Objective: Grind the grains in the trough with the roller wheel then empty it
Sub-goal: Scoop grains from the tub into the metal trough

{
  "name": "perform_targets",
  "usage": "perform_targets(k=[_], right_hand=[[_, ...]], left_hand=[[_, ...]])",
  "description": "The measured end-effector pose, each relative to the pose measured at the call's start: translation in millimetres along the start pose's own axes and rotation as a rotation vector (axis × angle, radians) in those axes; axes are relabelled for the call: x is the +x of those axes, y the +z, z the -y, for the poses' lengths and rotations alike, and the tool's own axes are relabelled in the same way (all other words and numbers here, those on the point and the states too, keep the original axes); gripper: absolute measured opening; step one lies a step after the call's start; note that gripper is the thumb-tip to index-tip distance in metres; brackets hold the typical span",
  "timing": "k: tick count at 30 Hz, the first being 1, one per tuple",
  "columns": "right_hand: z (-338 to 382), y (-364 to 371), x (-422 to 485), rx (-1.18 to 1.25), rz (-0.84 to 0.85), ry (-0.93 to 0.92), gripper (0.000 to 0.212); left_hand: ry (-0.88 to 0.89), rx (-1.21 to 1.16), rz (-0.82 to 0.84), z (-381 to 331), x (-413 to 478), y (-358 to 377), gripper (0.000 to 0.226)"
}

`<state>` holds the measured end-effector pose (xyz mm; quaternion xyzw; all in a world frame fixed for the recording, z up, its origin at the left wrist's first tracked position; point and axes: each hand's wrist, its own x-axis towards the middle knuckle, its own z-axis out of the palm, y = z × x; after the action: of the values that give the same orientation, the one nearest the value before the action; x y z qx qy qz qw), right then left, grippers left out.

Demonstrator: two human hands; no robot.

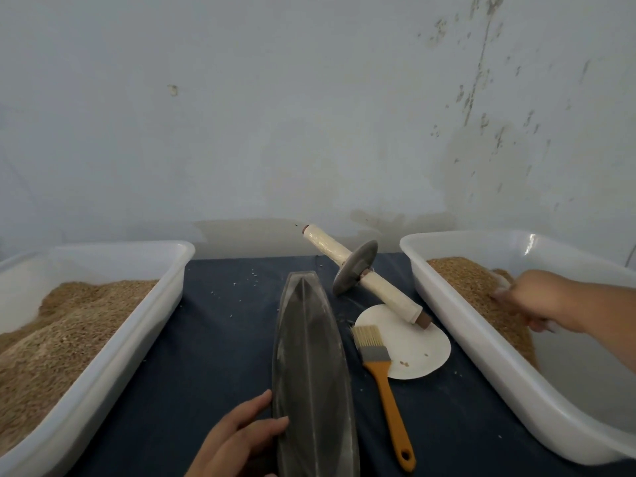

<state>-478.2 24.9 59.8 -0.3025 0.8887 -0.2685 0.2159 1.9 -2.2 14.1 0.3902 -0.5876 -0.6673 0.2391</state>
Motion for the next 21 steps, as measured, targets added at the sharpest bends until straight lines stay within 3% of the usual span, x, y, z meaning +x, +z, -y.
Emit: perform_targets(k=[5,6,10,12,15,21], right_hand=[[11.1,-1.7,-9.3,0.092,0.093,0.068,0.034],[12.1,-2.8,-10.5,0.088,0.091,0.090,0.034],[7.3,-12.2,-9.6,0.145,0.071,0.094,0.037],[5.0,-19.3,-9.9,0.239,0.068,0.074,0.033],[5.5,-31.8,-13.9,0.365,0.067,0.056,0.027],[2.9,-44.6,-32.0,0.523,0.049,0.040,0.025]], left_hand=[[0.085,0.119,0.040,3.6,0.8,-6.2,0.059],[0.124,0.251,0.038,7.3,1.1,-8.5,0.059],[0.543,0.532,-0.186,24.8,-7.4,-7.3,0.051],[0.636,0.581,-0.194,28.3,-11.2,-5.9,0.059],[0.716,0.620,-0.180,27.2,-9.7,-5.9,0.041],[0.715,0.641,-0.269,27.6,-3.6,-8.3,0.027]])
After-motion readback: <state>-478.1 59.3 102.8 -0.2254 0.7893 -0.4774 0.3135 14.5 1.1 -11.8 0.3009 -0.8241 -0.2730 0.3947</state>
